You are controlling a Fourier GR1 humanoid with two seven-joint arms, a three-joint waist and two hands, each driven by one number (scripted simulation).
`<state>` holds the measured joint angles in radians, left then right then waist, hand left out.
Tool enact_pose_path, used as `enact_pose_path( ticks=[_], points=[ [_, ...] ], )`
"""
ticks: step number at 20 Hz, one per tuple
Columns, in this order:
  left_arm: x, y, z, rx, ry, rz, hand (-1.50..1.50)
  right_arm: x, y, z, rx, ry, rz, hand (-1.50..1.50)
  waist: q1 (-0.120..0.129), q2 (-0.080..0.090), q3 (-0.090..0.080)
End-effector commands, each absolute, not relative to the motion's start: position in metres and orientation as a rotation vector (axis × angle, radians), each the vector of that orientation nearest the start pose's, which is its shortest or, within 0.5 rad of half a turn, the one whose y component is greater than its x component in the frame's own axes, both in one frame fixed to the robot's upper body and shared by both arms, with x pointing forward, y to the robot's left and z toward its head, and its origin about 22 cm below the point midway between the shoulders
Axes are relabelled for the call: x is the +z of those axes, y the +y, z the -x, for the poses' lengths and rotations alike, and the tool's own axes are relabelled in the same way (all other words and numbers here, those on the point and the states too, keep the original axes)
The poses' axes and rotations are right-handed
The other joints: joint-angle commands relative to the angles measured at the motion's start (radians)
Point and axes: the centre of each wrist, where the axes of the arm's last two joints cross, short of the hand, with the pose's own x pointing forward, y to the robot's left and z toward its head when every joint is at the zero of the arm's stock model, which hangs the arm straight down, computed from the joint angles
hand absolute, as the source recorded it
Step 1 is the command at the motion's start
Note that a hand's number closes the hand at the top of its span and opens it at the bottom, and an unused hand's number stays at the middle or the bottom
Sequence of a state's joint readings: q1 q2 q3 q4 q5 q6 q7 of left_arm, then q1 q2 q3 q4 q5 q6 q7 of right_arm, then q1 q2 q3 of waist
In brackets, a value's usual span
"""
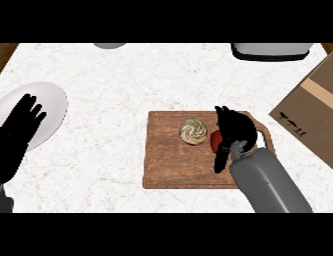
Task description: Pick the bell pepper from the cutting board and place it in the cardboard box
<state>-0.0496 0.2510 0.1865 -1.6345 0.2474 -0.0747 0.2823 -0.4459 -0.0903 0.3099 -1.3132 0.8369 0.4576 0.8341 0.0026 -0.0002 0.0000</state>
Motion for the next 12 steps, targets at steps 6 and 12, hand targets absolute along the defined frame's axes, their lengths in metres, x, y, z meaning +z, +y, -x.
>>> enact_pose_path(
  ticks=[6, 12],
  points=[
    [0.057, 0.321, -0.257, 0.030, -1.449, -0.063, 0.00, 0.040, -0.140, -0.338, 1.165, -0.754, 0.798, 1.50, 0.002, 0.001, 0.000],
    [0.049, 0.307, -0.237, 0.059, -1.444, -0.058, 0.00, 0.033, -0.148, -0.323, 1.192, -0.822, 0.804, 1.50, 0.000, 0.000, 0.000]
  ],
)
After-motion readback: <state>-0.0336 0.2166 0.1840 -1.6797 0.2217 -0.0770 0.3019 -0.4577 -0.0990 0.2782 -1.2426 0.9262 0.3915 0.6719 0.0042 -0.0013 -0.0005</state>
